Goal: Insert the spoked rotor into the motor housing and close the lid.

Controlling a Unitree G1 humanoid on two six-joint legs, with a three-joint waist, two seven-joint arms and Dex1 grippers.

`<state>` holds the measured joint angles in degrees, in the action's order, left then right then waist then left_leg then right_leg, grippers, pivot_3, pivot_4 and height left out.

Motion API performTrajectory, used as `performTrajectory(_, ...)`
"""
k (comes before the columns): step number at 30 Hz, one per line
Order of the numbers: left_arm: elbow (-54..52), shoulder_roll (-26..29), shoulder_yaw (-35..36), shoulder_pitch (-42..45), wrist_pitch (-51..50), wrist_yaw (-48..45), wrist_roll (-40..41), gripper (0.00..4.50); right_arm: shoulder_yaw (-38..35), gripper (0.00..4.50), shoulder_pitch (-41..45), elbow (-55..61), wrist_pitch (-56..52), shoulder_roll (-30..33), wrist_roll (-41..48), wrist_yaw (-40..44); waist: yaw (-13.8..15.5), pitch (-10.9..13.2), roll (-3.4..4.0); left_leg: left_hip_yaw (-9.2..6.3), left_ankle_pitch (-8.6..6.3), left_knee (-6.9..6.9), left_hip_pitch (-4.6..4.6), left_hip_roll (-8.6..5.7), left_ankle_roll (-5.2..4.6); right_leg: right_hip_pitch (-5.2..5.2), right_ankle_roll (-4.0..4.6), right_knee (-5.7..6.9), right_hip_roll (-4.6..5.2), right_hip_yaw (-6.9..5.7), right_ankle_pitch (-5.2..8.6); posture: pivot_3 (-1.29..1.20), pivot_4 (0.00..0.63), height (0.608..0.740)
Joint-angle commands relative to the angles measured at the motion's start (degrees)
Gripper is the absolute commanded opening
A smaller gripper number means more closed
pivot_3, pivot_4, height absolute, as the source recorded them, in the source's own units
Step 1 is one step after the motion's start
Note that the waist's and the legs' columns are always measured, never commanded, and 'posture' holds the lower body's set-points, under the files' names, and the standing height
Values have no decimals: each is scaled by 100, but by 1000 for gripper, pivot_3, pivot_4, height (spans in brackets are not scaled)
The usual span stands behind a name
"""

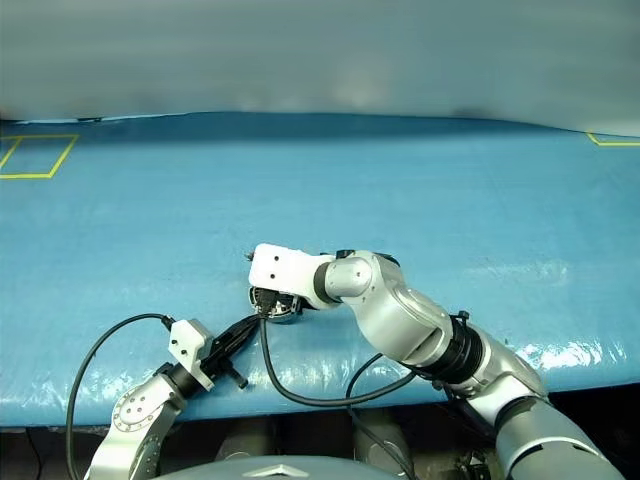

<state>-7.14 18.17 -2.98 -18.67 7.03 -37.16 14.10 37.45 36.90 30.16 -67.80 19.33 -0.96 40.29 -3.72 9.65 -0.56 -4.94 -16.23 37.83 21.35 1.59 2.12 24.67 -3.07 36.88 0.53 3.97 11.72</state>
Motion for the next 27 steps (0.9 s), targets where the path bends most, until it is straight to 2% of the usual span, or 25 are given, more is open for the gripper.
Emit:
performTrajectory(1,-43,16,9,11,74,-18,19,0,-580,667,-412,123,52,-534,334,-364,-3,0,0,0,0,1,0,0,0,1,0,1,0,0,0,0,150,740)
performTrajectory(3,-58,24,17,19,59,-20,20,0,-813,14,-807,-41,500,-897,448,-630,-5,0,0,-1,0,0,-1,1,0,0,0,2,-2,0,0,0,150,740)
performTrajectory(8,-78,49,30,9,39,-35,20,0,-1118,14,-1393,-469,1067,-1444,471,-1291,-10,0,-1,2,0,4,0,0,1,-2,2,0,-1,3,2,0,150,740)
performTrajectory(16,-140,86,30,-10,-19,-43,23,0,-1125,14,-1706,-770,1583,-1450,479,-1658,-11,0,0,2,0,1,-1,1,1,0,11,2,-2,4,7,0,150,740)
performTrajectory(27,-233,119,31,-64,-69,-21,20,0,-1028,14,-2038,-763,1499,-1527,651,-1851,-20,0,0,2,0,2,-1,1,1,-1,13,1,-2,5,8,0,150,740)
